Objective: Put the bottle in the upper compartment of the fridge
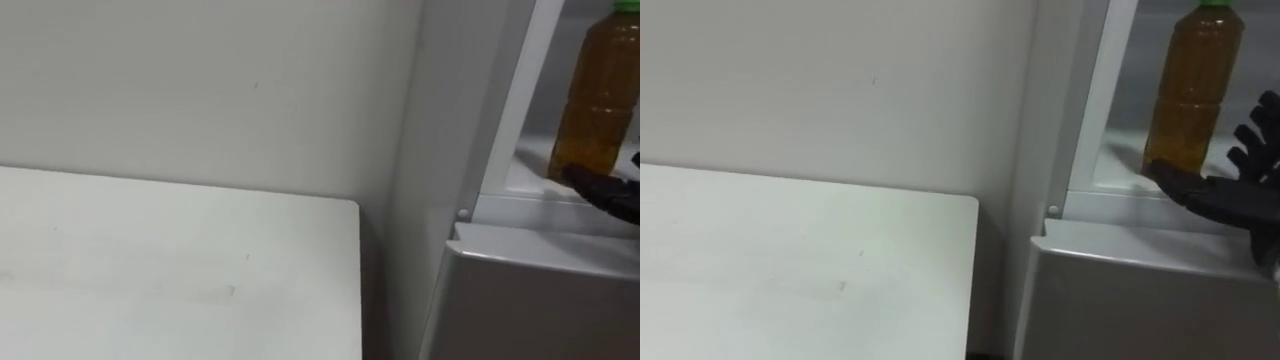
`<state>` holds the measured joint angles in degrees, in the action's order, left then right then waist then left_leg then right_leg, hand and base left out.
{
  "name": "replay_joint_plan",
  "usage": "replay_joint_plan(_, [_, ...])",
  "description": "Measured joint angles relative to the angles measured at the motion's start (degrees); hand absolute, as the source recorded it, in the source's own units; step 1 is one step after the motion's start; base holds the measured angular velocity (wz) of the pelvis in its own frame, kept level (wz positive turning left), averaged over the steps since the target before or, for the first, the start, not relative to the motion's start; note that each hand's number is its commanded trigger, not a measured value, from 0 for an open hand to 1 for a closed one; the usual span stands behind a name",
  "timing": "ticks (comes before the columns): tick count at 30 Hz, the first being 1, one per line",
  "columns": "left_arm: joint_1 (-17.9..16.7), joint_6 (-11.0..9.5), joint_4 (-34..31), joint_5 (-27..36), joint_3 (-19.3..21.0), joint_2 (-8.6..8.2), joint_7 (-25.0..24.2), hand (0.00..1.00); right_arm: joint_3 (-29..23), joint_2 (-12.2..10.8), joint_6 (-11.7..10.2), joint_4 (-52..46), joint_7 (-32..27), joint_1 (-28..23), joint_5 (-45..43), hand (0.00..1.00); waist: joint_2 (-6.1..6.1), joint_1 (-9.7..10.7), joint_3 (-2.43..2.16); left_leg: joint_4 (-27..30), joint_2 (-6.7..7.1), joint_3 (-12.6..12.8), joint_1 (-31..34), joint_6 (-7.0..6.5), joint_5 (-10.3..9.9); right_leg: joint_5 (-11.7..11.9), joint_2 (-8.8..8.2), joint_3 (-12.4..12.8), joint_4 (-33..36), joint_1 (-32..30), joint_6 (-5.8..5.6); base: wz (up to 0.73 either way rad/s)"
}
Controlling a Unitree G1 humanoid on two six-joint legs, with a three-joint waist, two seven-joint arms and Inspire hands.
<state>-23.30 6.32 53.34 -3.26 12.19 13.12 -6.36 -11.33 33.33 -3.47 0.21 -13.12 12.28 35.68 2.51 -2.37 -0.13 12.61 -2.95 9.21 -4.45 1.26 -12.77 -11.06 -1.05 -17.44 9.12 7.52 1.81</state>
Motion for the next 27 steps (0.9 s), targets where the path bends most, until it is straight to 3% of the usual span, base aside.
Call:
replay_joint_plan(8, [0.1, -0.8, 0.2, 0.3, -0.2, -1.43, 0.1, 0.0, -3.2, -4.7, -0.1, -5.2, -6.1, -3.8, -9.3, 0.0, -0.04, 0.9, -0.11, 0.1, 0.01, 1.0, -0.7, -0.01, 0.1, -0.1, 0.08, 1.9, 0.6, -0.9, -0.03, -0.09])
replay_joint_plan(16, [2.1, -3.8, 2.4, 0.3, -0.1, -2.0, 0.3, 0.0, -3.7, -8.1, -1.6, -15.0, -8.6, -7.6, -14.5, 0.0, 0.47, 2.2, 0.03, -0.4, -0.29, 3.0, -1.2, -0.02, 0.1, 0.0, 0.32, 3.9, 0.7, -1.6, 0.08, -0.14])
replay_joint_plan(19, [3.8, -4.4, 4.6, 0.3, -1.0, -2.15, 1.2, 0.0, -3.7, -10.6, -2.8, -18.9, -9.8, -10.5, -19.9, 0.0, 0.17, 2.3, 0.03, -0.4, -0.32, 3.3, -1.2, -0.01, 0.0, 0.0, 0.45, 4.4, 0.7, -1.8, 0.07, -0.07])
replay_joint_plan(23, [4.0, -5.0, 6.2, 0.3, -1.3, -2.46, 1.4, 0.0, -3.7, -12.7, -4.3, -24.3, -10.1, -15.8, -25.5, 0.0, -0.76, 2.5, -0.52, -1.1, -0.31, 3.9, -1.2, 0.0, 0.0, 0.0, 0.48, 4.8, 0.8, -2.4, 0.06, -0.07])
replay_joint_plan(27, [3.8, -5.4, 6.4, 0.5, -3.2, -2.47, 2.1, 0.0, -2.9, -15.0, -5.2, -25.7, -11.5, -19.4, -31.0, 0.0, -1.59, 2.3, -0.36, -1.3, -0.36, 5.0, -1.5, 0.0, 0.0, 0.0, 0.53, 5.7, 1.3, -2.6, 0.04, -0.11])
